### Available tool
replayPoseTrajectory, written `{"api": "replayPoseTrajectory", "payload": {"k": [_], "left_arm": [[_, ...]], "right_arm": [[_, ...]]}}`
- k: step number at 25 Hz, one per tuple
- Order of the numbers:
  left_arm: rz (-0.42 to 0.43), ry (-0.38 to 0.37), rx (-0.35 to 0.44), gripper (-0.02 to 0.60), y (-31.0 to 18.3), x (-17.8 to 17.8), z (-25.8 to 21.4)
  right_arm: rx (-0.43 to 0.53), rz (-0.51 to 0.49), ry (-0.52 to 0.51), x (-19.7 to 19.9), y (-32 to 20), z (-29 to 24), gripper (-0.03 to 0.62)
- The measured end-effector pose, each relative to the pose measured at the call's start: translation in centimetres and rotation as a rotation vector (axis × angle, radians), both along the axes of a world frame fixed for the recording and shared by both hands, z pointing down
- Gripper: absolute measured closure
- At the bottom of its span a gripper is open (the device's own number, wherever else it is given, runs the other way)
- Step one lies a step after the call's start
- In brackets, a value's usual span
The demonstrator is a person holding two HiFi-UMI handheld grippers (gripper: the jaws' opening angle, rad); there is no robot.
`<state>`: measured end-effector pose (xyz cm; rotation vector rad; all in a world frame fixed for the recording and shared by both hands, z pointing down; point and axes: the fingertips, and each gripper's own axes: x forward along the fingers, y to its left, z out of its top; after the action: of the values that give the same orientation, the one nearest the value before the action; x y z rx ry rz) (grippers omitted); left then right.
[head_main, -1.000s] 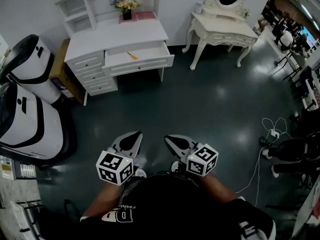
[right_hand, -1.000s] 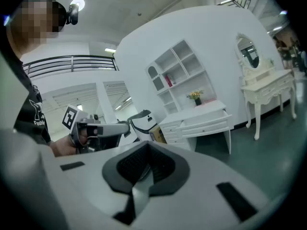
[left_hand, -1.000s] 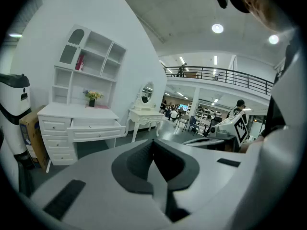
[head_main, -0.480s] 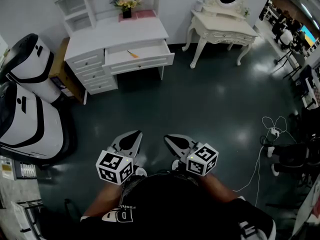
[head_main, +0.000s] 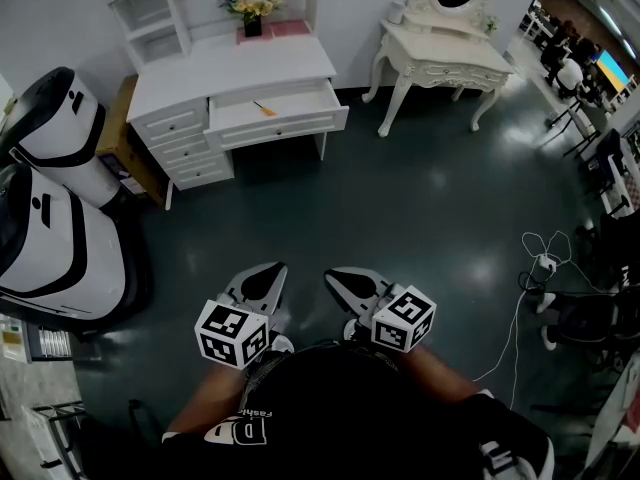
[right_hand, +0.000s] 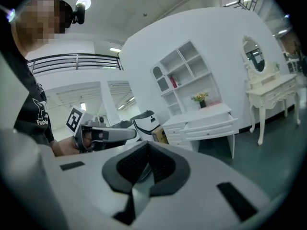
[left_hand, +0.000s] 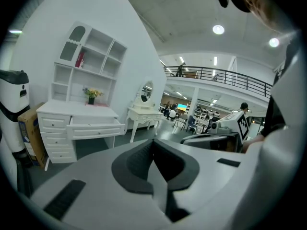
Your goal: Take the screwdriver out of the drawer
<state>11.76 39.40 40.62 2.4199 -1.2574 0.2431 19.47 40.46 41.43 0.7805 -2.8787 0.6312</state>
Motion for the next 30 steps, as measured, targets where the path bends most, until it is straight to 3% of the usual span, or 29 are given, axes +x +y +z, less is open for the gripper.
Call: {"api": "replayPoseTrajectory", "payload": {"k": [17, 23, 30], "left_arm": [[-0.002, 0.005, -0.009, 0.568, 0.6, -7.9, 0.5], [0.027, -0.039, -0.001, 0.568, 1.5, -9.4, 1.1], [0.046, 0.004, -0.035, 0.568, 2.4, -10.1, 2.1]], "right_arm": [[-0.028, 0.031, 0.024, -7.4, 0.4, 1.0, 0.585], [-0.04, 0.058, 0.034, -9.0, 1.0, 1.3, 0.585], [-0.06, 0.078, 0.048, -9.7, 1.9, 1.9, 0.585]]}}
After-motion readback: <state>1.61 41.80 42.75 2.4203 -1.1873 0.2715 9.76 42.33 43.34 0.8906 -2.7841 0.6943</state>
